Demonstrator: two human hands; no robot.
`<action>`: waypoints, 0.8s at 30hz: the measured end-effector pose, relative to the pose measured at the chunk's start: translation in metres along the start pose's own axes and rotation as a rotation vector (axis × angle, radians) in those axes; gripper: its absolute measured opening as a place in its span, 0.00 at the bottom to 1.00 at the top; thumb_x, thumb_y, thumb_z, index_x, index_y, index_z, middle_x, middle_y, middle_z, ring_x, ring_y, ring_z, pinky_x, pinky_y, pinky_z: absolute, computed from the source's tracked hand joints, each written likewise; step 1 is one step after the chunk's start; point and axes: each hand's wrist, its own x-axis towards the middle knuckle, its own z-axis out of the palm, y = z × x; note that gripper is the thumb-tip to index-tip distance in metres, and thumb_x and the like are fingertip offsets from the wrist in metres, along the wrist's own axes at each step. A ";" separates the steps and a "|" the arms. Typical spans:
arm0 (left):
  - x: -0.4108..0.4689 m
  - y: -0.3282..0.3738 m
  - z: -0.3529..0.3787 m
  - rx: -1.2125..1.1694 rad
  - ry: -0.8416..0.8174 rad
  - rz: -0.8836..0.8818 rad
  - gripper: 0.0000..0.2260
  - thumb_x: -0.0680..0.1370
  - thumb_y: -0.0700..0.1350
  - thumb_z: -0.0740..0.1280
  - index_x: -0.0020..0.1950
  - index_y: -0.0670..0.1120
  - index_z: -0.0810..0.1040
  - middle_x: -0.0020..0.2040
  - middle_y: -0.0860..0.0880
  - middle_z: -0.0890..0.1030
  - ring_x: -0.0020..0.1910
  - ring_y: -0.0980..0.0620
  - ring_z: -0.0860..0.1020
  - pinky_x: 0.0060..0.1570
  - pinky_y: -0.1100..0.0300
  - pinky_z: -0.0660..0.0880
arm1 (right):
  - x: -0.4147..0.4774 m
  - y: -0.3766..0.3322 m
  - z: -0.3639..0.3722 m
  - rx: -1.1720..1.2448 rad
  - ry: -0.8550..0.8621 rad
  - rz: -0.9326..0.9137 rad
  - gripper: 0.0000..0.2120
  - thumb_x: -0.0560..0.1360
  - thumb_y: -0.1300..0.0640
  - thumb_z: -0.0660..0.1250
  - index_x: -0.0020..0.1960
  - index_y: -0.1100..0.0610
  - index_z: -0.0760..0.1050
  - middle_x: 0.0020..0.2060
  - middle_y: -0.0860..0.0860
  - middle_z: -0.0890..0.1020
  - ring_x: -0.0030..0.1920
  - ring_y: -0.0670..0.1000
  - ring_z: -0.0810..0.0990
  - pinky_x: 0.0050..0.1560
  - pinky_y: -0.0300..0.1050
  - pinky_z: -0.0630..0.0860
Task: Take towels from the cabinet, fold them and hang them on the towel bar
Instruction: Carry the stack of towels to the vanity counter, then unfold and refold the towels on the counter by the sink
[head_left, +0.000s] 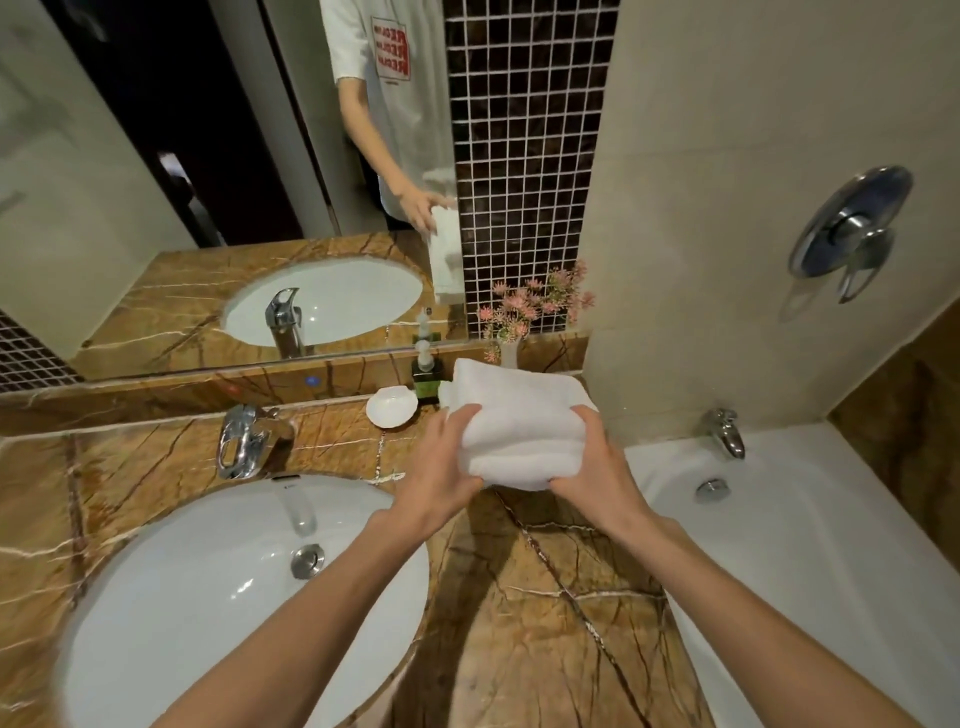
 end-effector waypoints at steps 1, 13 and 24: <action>-0.001 -0.006 0.006 0.007 -0.015 0.003 0.36 0.68 0.42 0.74 0.72 0.53 0.61 0.66 0.48 0.65 0.64 0.51 0.65 0.63 0.54 0.68 | 0.001 0.008 0.007 0.006 0.004 0.014 0.42 0.66 0.57 0.75 0.73 0.53 0.55 0.56 0.49 0.66 0.56 0.50 0.69 0.51 0.43 0.69; -0.075 -0.053 0.057 0.084 -0.265 0.043 0.33 0.72 0.45 0.71 0.68 0.57 0.53 0.71 0.45 0.57 0.68 0.44 0.63 0.66 0.58 0.64 | -0.051 0.080 0.071 -0.148 -0.080 0.086 0.37 0.69 0.62 0.72 0.72 0.54 0.57 0.63 0.56 0.67 0.57 0.57 0.73 0.53 0.52 0.77; -0.090 -0.036 0.047 0.106 -0.185 -0.022 0.27 0.70 0.62 0.67 0.64 0.50 0.70 0.65 0.47 0.69 0.60 0.46 0.72 0.57 0.55 0.72 | -0.076 0.095 0.065 -0.195 -0.093 0.096 0.38 0.70 0.44 0.72 0.72 0.51 0.56 0.74 0.50 0.54 0.67 0.53 0.68 0.61 0.45 0.72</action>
